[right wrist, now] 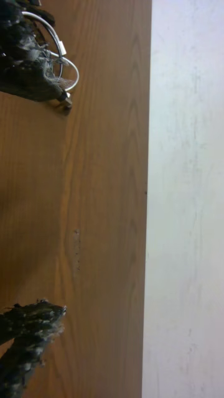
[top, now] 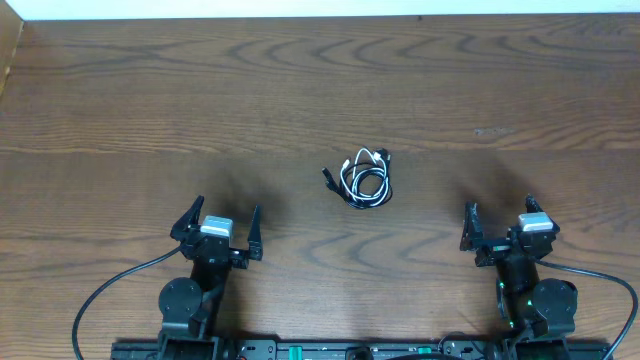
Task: Untangle cables
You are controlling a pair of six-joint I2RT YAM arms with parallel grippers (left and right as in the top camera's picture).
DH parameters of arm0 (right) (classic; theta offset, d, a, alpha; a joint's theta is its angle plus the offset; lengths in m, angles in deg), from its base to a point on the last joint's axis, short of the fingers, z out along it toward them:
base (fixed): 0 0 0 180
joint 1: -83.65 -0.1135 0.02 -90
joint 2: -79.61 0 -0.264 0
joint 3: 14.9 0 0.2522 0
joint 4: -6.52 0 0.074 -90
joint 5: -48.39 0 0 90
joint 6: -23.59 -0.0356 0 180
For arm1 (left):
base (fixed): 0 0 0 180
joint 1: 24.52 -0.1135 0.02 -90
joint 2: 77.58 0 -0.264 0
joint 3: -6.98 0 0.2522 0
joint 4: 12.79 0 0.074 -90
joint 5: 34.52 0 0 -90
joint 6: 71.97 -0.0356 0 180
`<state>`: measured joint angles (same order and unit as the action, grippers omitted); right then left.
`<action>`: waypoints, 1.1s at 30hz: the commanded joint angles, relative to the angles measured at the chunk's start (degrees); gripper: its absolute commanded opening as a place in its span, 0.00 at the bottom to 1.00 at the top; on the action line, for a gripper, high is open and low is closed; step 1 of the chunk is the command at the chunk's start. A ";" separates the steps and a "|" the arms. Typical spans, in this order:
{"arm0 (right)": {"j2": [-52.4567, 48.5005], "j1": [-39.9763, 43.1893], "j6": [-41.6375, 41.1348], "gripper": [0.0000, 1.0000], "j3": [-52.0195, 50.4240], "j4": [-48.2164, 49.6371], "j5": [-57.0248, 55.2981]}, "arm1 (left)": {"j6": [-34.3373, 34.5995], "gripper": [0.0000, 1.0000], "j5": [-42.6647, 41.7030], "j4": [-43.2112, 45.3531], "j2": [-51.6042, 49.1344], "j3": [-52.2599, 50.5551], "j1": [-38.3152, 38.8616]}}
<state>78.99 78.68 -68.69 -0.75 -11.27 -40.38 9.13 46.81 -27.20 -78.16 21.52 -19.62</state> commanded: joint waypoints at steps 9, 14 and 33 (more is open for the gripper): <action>0.35 -0.37 0.66 0.99 -0.07 -0.24 -0.26 | -0.48 0.98 -0.81 -2.54 0.35 -0.55 -0.24; 0.35 -0.37 0.68 0.99 -0.07 -0.24 -0.26 | -0.46 0.98 -0.79 -2.54 0.35 -0.55 -0.24; 0.35 -0.37 0.68 0.99 -0.07 -0.24 -0.26 | 15.69 0.98 -1.25 -7.67 -2.82 5.57 -0.22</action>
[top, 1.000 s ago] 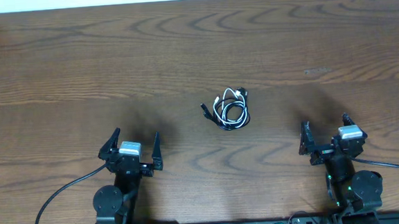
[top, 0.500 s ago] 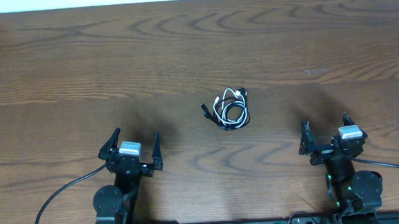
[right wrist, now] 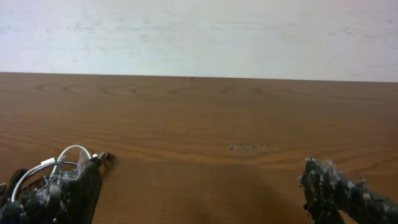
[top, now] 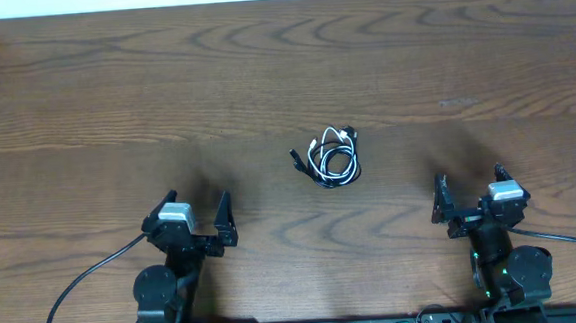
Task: Untangle cables
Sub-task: 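Raise the left gripper and move it toward the cable bundle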
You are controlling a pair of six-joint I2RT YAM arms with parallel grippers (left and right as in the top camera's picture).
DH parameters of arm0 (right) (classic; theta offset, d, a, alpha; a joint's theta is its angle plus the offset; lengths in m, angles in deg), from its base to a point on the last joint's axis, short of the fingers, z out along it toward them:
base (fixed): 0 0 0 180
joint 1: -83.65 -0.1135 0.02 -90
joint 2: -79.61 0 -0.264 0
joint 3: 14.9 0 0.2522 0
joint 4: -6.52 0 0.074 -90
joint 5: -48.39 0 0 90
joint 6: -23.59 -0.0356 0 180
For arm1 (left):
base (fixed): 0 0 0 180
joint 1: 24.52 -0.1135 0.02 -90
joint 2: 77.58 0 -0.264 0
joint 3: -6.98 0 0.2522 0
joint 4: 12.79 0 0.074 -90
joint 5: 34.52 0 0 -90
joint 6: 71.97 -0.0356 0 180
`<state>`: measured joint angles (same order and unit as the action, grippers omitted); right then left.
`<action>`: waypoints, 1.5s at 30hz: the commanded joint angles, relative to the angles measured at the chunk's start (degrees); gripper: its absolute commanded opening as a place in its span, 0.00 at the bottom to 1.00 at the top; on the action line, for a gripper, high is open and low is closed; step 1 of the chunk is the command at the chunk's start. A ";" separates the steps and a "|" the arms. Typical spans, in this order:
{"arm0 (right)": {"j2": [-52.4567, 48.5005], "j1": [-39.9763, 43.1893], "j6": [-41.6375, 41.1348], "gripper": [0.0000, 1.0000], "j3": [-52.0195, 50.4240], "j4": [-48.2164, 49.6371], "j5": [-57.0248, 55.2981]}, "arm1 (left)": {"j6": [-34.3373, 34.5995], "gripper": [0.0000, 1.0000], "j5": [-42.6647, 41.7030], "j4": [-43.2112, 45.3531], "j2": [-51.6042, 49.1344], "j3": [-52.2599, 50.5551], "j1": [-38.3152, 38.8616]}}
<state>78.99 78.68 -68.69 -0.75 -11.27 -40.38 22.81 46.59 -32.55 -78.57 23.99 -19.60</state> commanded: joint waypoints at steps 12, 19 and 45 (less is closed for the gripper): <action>0.35 -0.37 0.66 0.99 -0.07 -0.24 -0.24 | 1.99 0.98 -1.75 -9.09 -27.30 19.76 -0.24; 0.35 -0.37 0.68 0.99 -0.07 -0.24 -0.24 | 1.97 0.98 -6.10 -14.58 -38.29 29.99 -0.20; 0.35 -0.37 0.66 0.99 -0.07 -0.24 -0.24 | 2.01 0.98 -14.45 -31.08 -44.17 37.88 -0.20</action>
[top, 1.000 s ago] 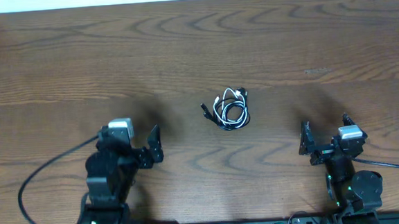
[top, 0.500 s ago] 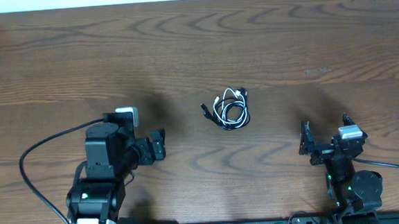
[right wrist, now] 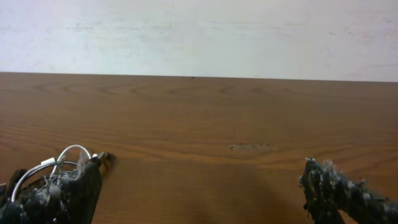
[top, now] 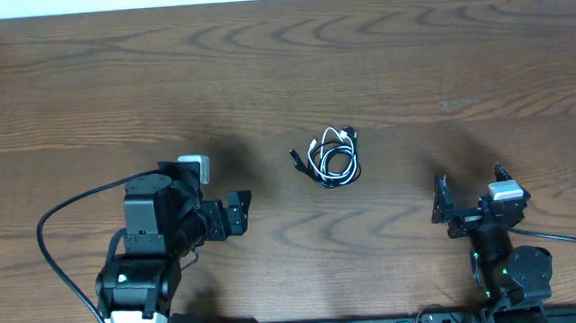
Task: Untangle cables
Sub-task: 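Raise the left gripper and move it toward the cable bundle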
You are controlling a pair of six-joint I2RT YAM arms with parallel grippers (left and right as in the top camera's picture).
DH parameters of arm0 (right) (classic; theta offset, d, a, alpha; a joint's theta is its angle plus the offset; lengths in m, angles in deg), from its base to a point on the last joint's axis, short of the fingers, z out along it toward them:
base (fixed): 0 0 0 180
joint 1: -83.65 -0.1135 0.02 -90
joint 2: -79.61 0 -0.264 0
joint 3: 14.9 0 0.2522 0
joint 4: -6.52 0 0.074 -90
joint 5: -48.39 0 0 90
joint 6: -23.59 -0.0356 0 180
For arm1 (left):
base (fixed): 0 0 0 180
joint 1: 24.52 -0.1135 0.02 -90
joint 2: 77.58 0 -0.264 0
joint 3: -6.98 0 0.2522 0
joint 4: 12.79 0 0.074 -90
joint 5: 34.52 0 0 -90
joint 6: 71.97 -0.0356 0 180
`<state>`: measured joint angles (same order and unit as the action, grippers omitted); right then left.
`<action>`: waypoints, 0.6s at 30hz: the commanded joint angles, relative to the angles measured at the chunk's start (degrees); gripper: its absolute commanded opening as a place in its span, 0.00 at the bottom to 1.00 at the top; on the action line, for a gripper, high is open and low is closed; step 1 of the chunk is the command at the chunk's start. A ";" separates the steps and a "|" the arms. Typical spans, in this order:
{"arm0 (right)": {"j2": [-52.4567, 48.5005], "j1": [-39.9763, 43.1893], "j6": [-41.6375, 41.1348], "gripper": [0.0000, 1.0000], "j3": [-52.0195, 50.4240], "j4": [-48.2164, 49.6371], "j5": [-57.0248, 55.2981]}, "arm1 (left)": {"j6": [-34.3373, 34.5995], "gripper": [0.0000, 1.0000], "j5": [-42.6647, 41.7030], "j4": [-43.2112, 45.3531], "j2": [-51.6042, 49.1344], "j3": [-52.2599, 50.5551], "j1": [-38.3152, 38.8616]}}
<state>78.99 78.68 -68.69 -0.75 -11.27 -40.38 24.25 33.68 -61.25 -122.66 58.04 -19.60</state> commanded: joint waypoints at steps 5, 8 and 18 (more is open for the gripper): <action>0.35 -0.37 0.66 0.99 -0.07 -0.24 -0.24 | 0.81 0.98 6.23 -15.32 -2.14 13.35 -0.20; 0.35 -0.37 0.68 0.99 -0.07 -0.24 -0.26 | 1.62 0.98 7.54 -20.61 -4.85 15.98 -0.20; 0.35 -0.37 0.68 0.99 -0.07 -0.24 -0.24 | 1.57 0.98 7.54 -26.36 -11.61 15.91 9.73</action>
<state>78.99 78.68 -68.69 -0.75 -11.30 -40.38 25.59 40.69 -87.85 -134.40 73.54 -15.20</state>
